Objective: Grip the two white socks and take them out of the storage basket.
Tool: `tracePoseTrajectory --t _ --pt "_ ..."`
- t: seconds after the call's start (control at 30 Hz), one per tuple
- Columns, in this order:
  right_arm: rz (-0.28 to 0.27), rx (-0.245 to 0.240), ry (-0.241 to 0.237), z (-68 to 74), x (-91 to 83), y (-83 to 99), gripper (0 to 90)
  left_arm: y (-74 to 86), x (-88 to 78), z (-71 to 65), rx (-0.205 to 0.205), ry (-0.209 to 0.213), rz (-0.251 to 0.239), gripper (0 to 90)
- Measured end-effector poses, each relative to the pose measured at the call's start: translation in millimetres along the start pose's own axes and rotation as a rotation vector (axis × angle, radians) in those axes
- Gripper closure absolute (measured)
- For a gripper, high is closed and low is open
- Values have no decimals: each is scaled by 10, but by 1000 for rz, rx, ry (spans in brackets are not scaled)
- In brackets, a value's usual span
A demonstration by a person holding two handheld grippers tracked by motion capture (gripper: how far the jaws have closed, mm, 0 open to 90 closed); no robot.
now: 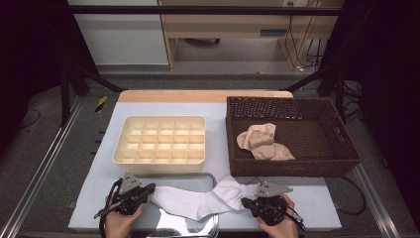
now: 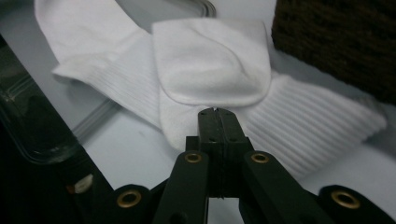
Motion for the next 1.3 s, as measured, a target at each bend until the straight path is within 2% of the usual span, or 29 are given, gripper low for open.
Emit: tracePoseTrajectory --t 0.03,0.1,0.17,0.33,0.4,0.47,0.53,0.63,0.7,0.77,0.83,0.9,1.0,1.07,1.1,1.2,1.3 --pt "28 -1 2 -8 30 48 900 -1 8 1 2 0 1 887" --pt "46 -5 1 -2 89 76 895 3 15 5 2 8 -1 885" --pt "34 -13 7 9 81 25 866 3 1 6 -1 12 -7 878" --pt "-77 25 60 -34 21 -173 768 -15 -82 1 -23 29 -33 785" --pt "-105 47 91 -91 58 -219 721 -14 -118 -4 -30 32 -43 750" --pt "-109 59 107 -134 104 -232 681 -5 -135 -1 -27 31 -41 723" --pt "-99 76 100 -163 187 -225 695 1 -135 0 -28 33 -40 688" --pt "-78 55 75 -132 274 -203 841 22 -120 17 -27 30 -28 663" --pt "-70 48 59 -100 273 -216 900 39 -107 19 -33 28 -24 653" --pt "-90 32 69 -92 233 -279 900 45 -104 18 -33 25 -23 644" --pt "-110 -5 84 -91 174 -373 900 43 -104 19 -32 22 -23 633" --pt "-121 -14 80 -80 147 -467 900 46 -104 22 -32 21 -23 625" --pt "-121 -25 68 -60 196 -551 900 53 -111 20 -26 24 -21 612" --pt "-111 -22 53 -28 249 -542 900 60 -105 7 -21 33 -20 607" --pt "-105 -21 55 -18 268 -520 883 63 -98 0 -18 33 -19 606" --pt "-104 -10 87 -43 279 -435 744 77 -82 -23 -12 40 -13 599" --pt "-100 3 125 -121 241 -340 660 87 -65 -38 -12 41 -10 594"
Point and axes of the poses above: each handheld gripper's, and its own axes: x roughly forward along the jaws, y roughly out of its underside, z roughly to its left, the point moved 10 cm from there along x, roughly forward along the jaws, and after that the axes turned 12 degrees about -x, right-handed, at the moved point
